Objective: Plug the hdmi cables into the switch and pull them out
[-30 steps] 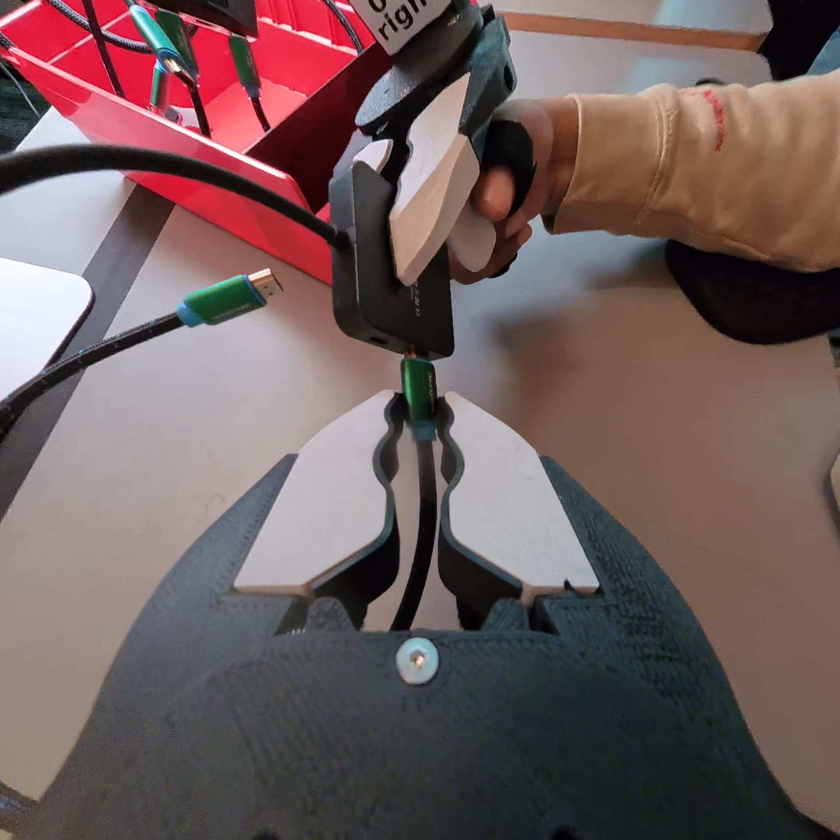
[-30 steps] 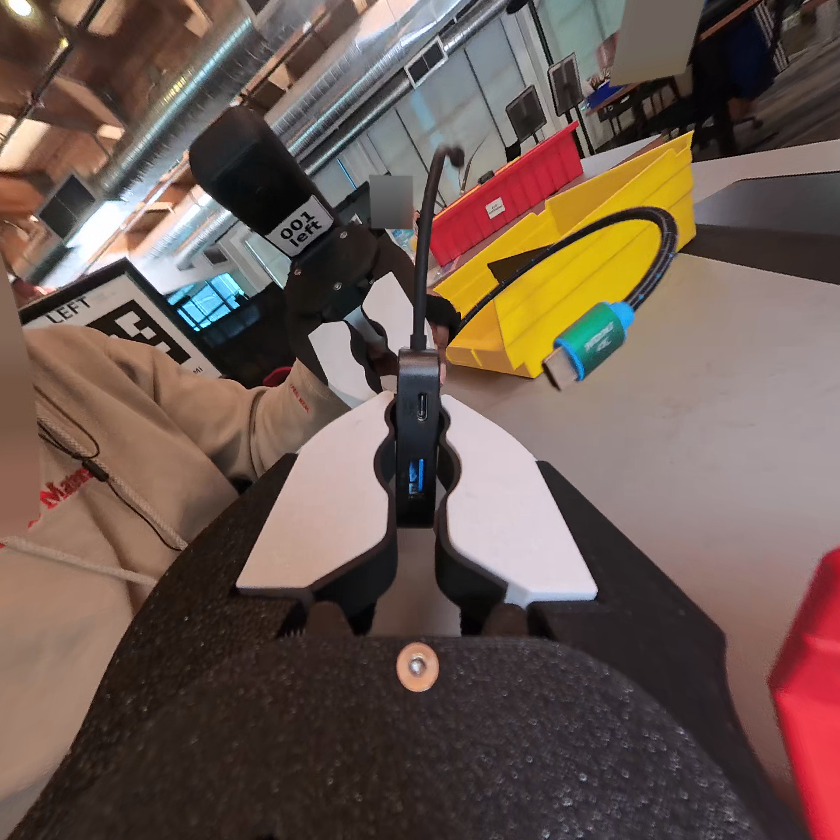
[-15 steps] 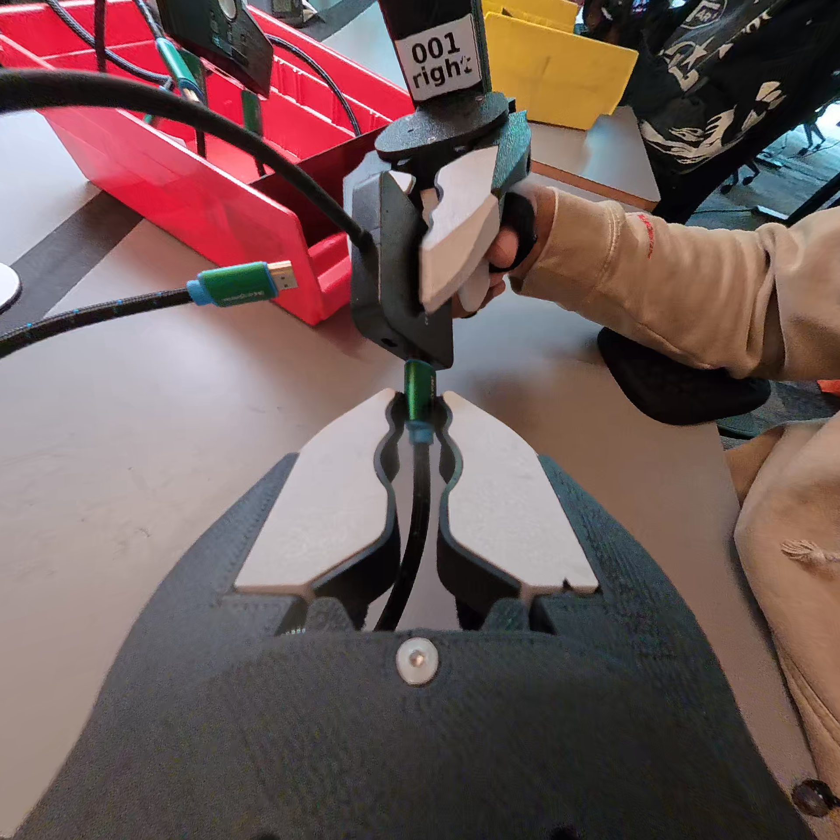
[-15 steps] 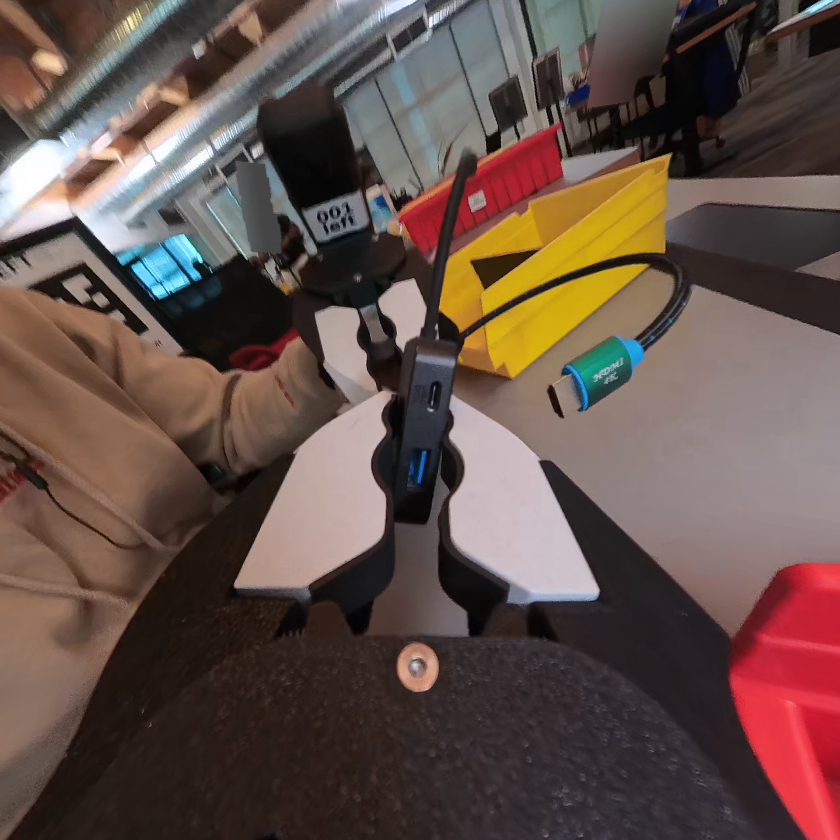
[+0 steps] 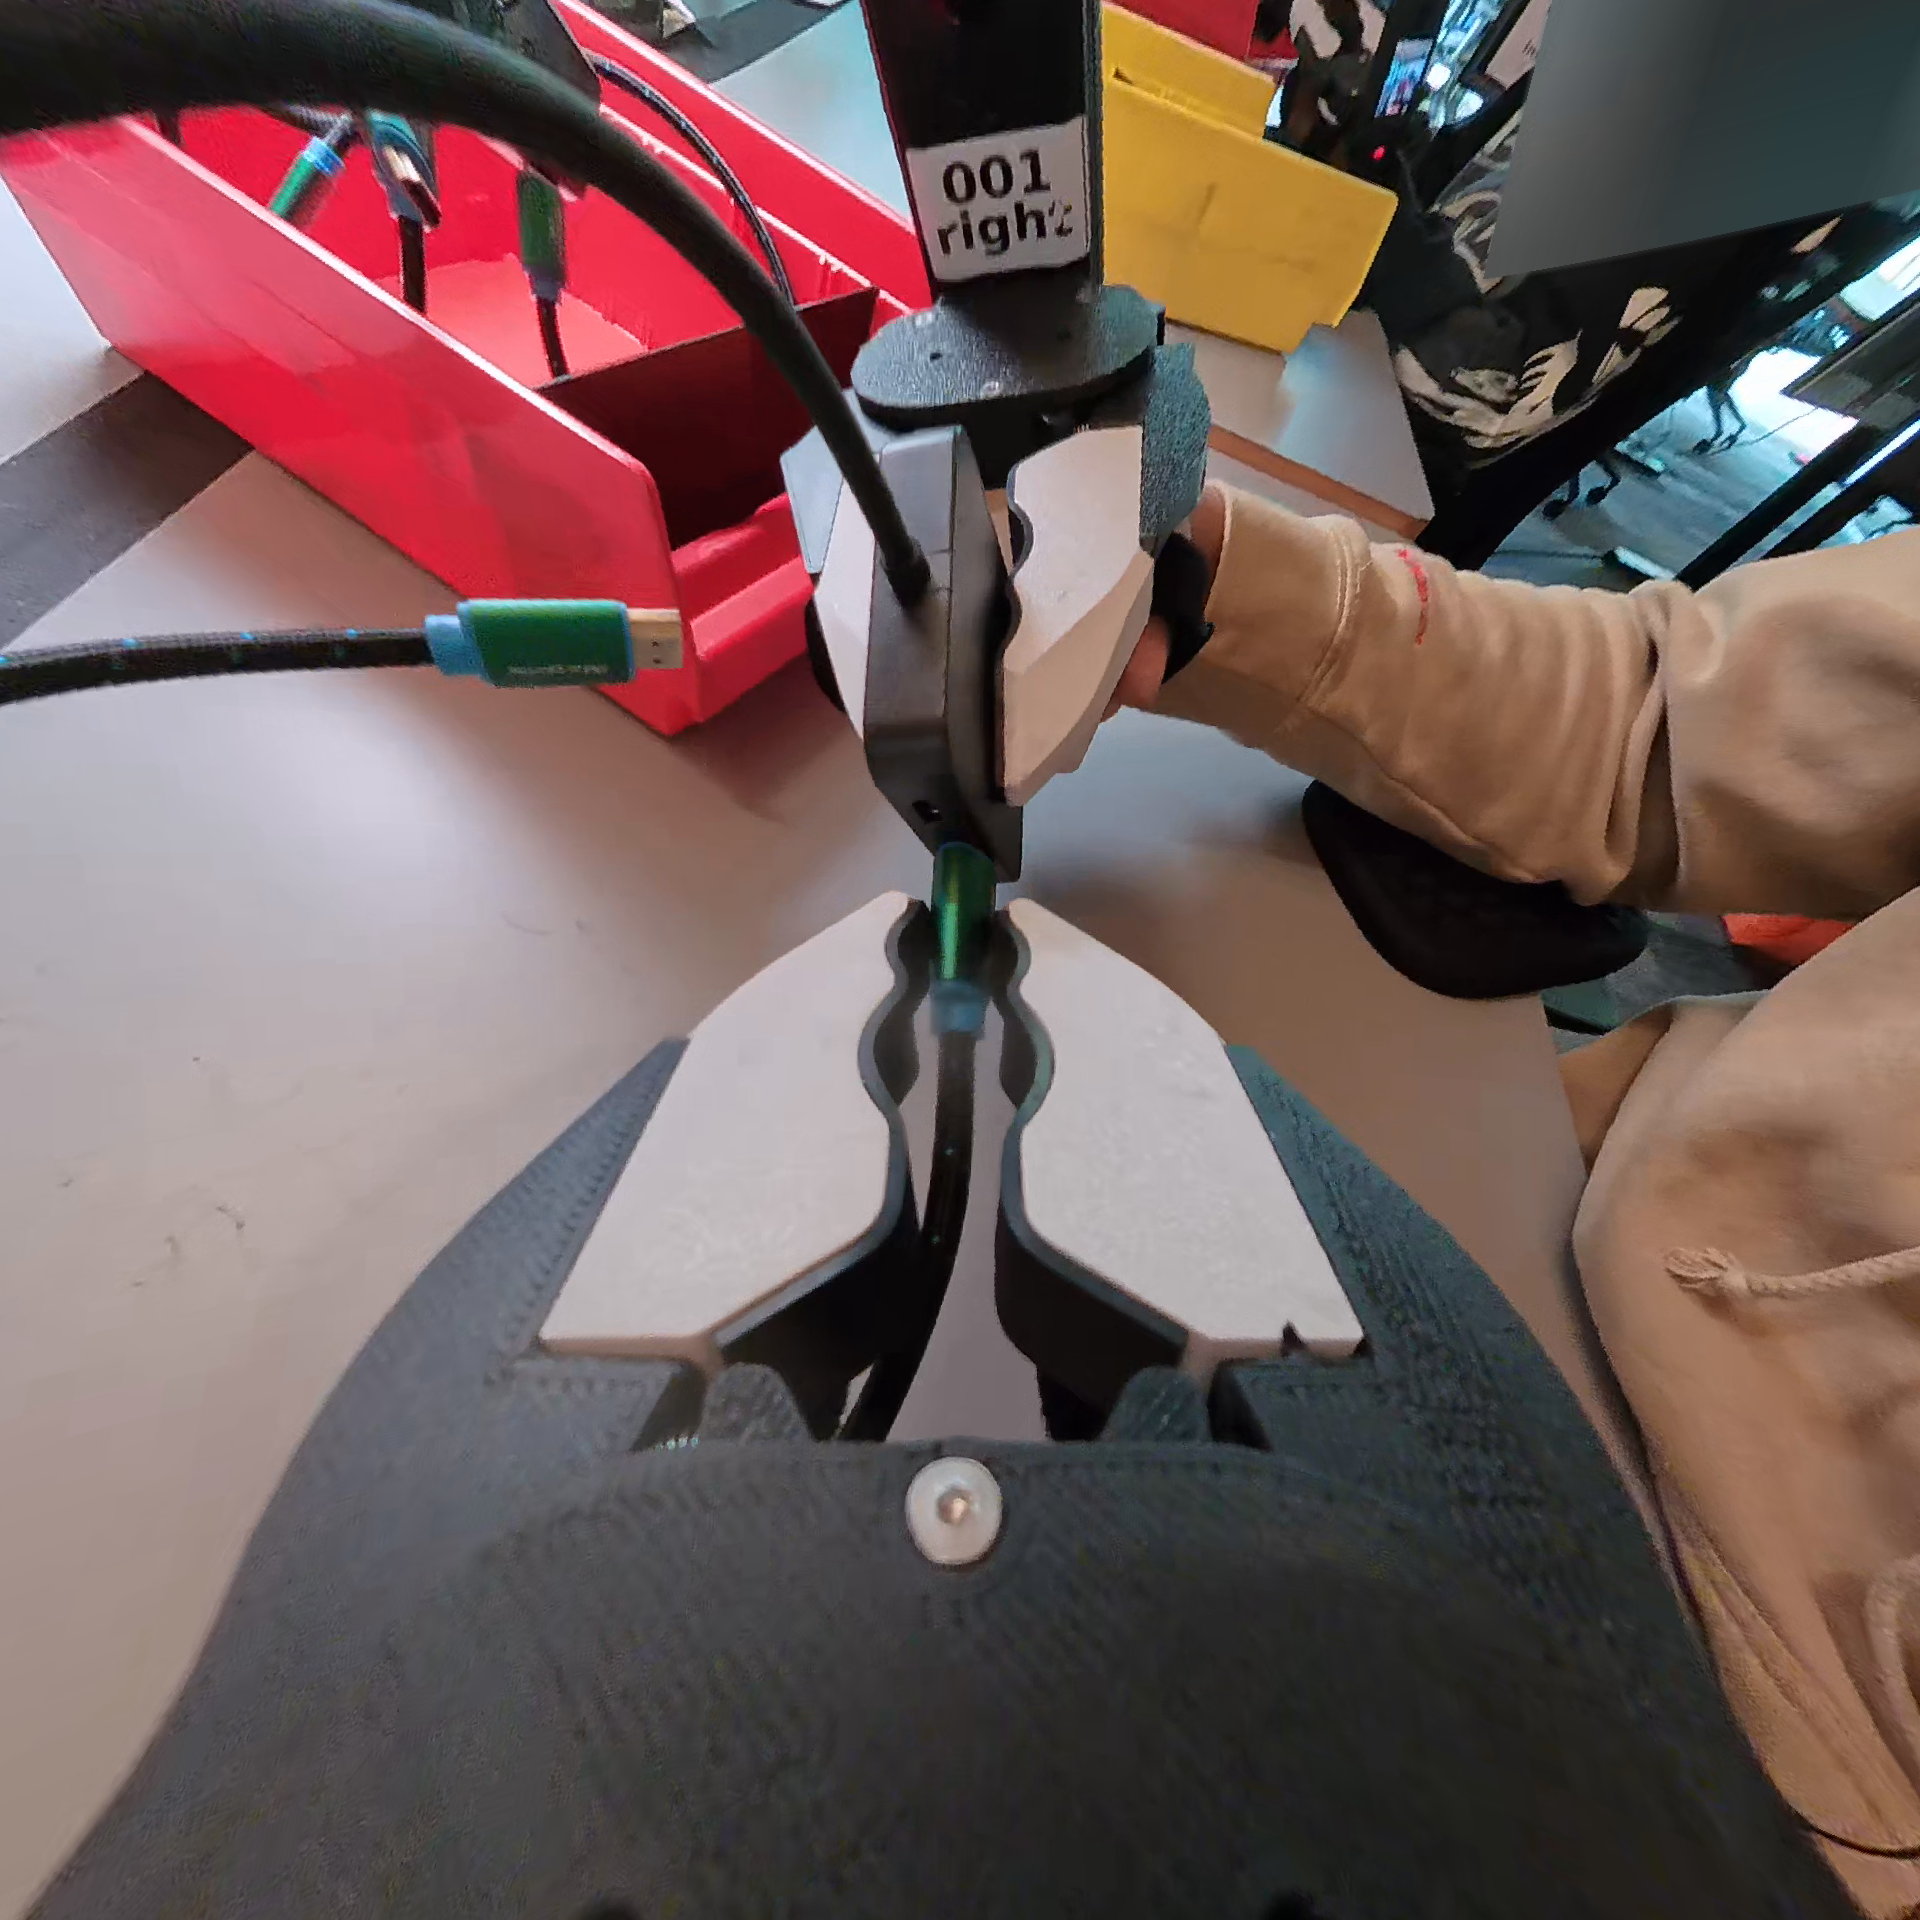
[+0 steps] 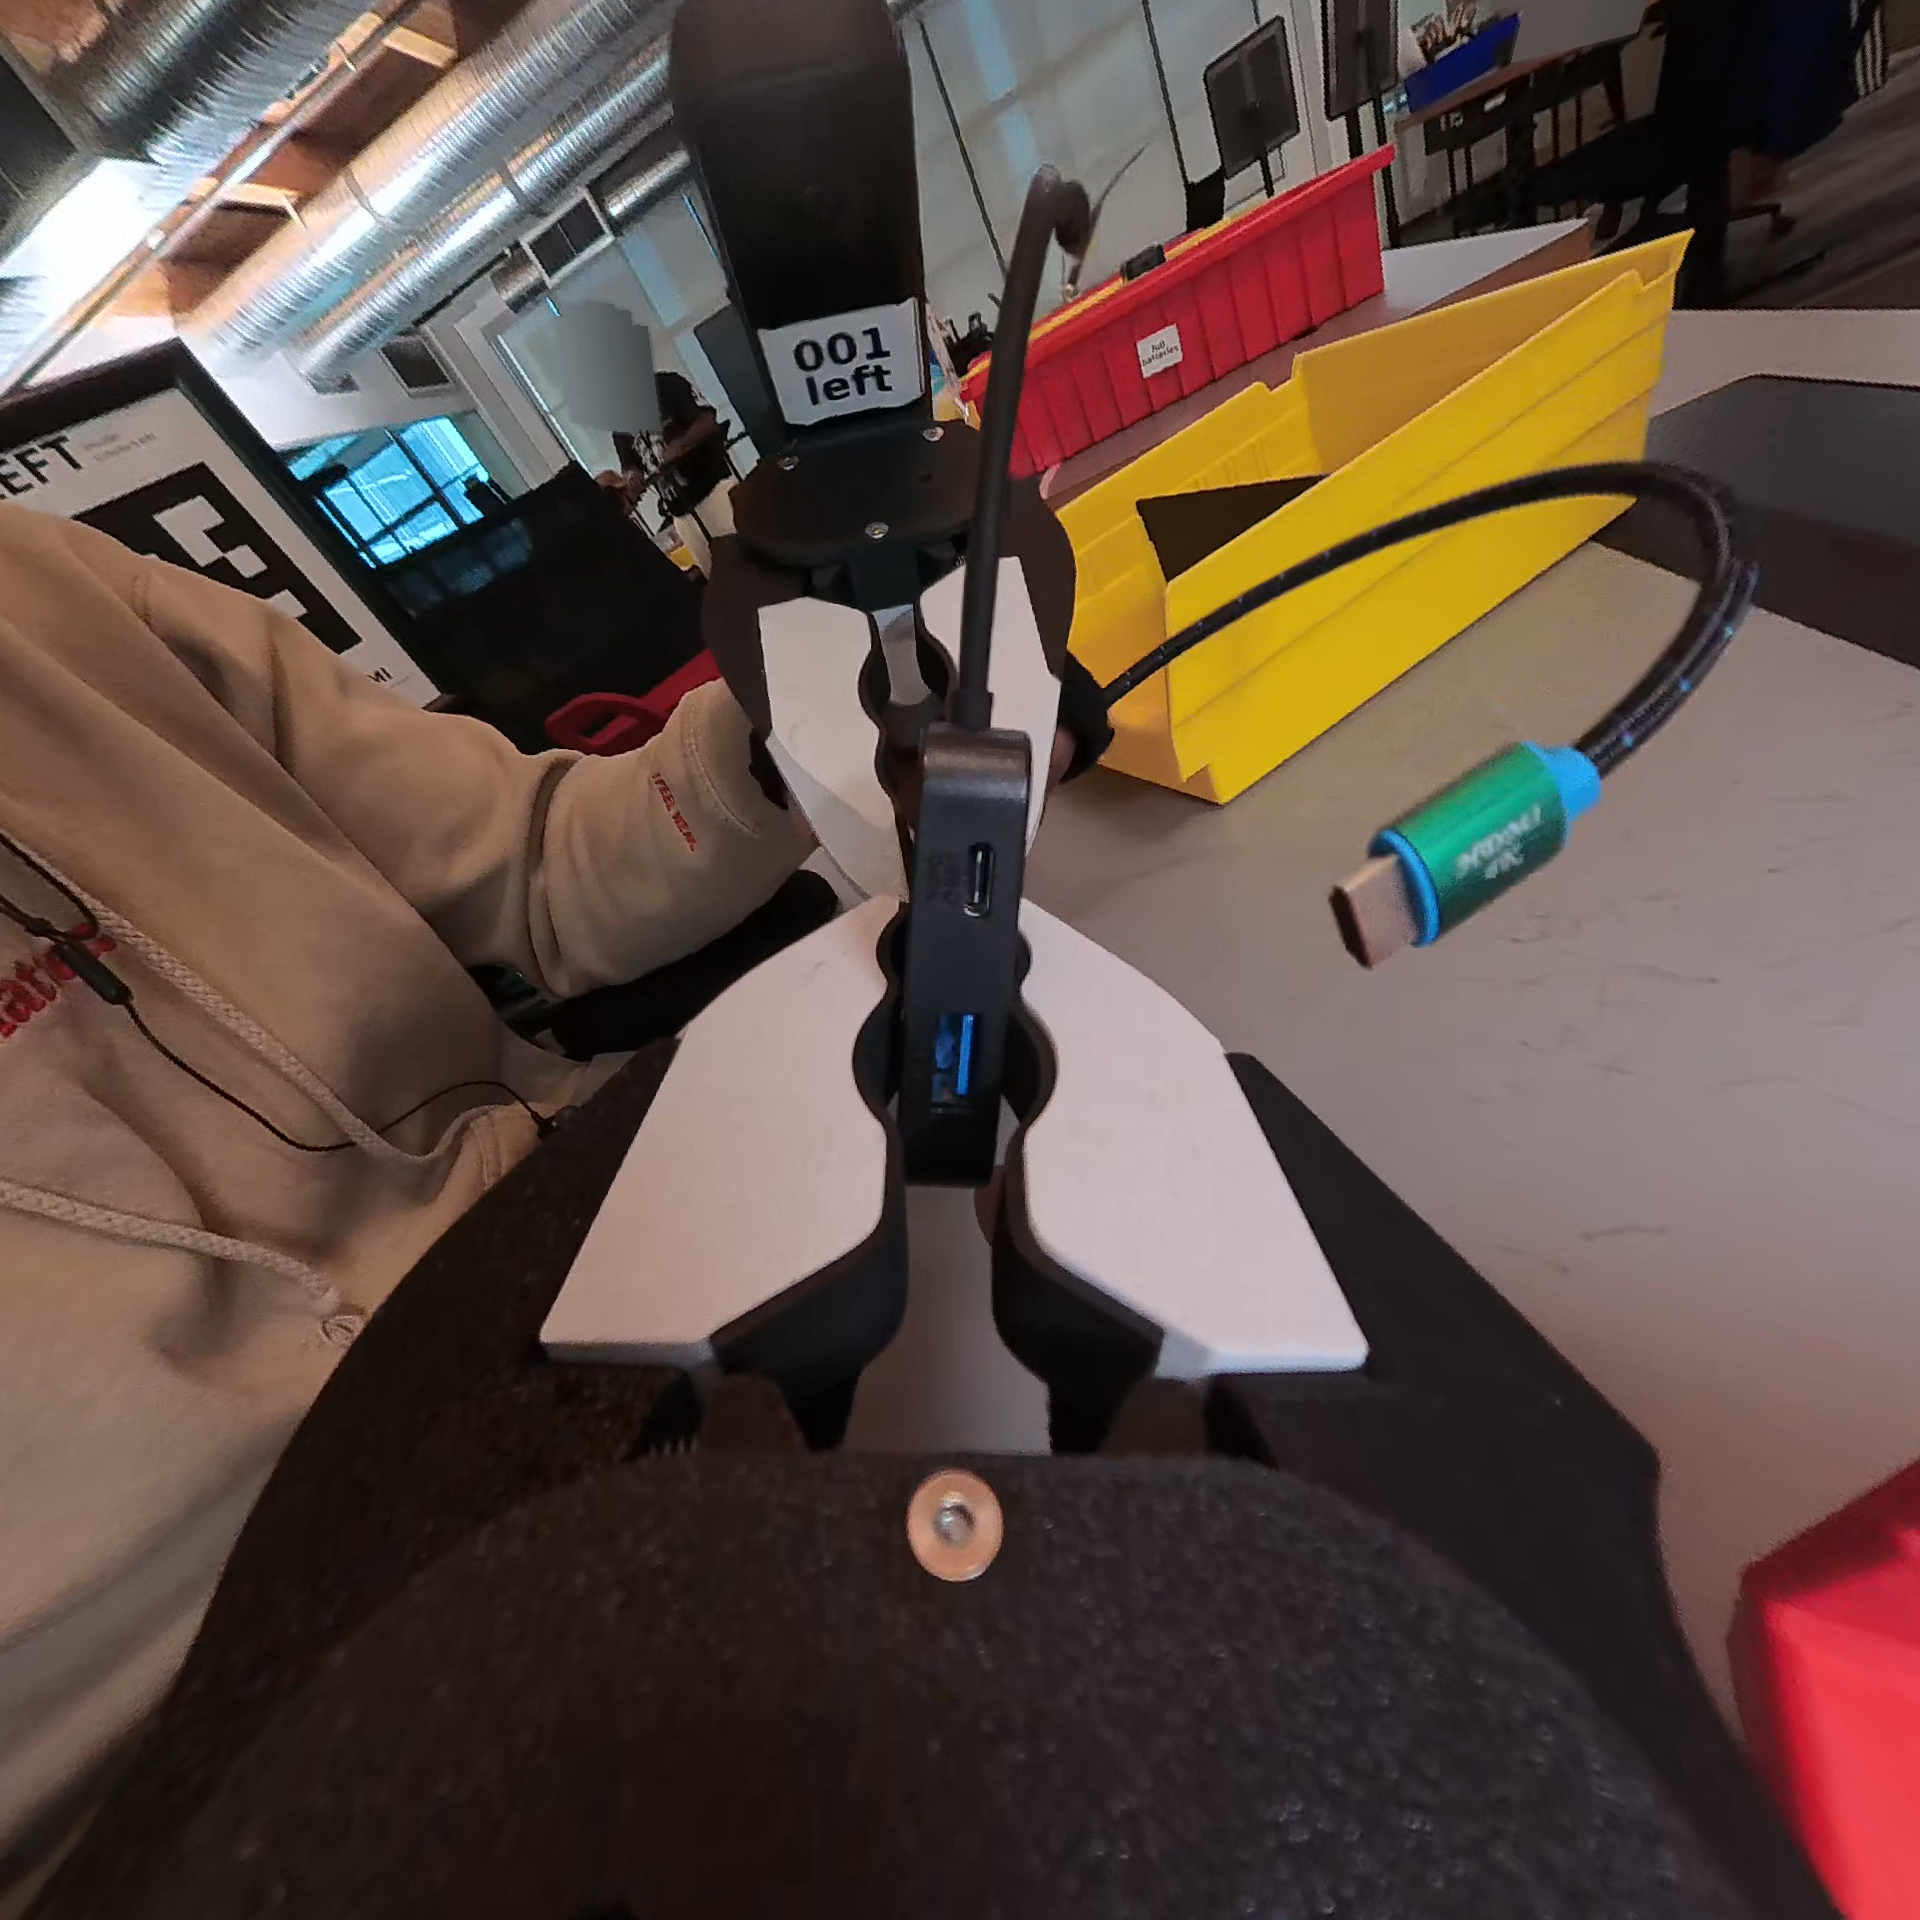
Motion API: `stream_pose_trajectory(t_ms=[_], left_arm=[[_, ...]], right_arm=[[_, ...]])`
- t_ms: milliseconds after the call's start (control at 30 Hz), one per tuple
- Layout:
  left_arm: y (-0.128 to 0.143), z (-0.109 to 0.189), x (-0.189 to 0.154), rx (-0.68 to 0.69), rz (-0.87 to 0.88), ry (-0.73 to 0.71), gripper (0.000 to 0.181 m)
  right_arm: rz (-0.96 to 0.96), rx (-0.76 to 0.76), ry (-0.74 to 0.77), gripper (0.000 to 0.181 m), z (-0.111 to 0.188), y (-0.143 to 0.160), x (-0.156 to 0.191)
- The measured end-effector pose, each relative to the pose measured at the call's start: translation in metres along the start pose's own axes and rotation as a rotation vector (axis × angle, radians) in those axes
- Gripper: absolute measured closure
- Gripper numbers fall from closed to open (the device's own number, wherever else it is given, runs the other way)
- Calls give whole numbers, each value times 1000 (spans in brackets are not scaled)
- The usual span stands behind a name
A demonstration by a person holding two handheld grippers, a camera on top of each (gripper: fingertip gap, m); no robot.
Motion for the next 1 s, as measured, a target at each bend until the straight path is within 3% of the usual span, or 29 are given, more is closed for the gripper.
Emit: stream_pose_trajectory(t_ms=[300,433,600,1000], left_arm=[[-4,4,-1,-10,16,9,167],[0,5,-2,51,-28,-28,160],[6,-4,-4,104,-46,-15,169],[3,3,6,11,80,16,169]], right_arm=[[49,-16,1,168,0,-4,2],[60,-6,32,168,8,-5,0],[59,-31,-11,168,-1,-4,4],[69,-71,53,167,-5,-8,-1]])
Point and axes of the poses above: each gripper's, where its closed fingertips meet, z back along the fingers, y out of its underside, x = y × z across the jaws, the point moved 6 cm from there along z, back along the fingers, and after that the axes turned 1 degree about x, right-handed, at the moved point
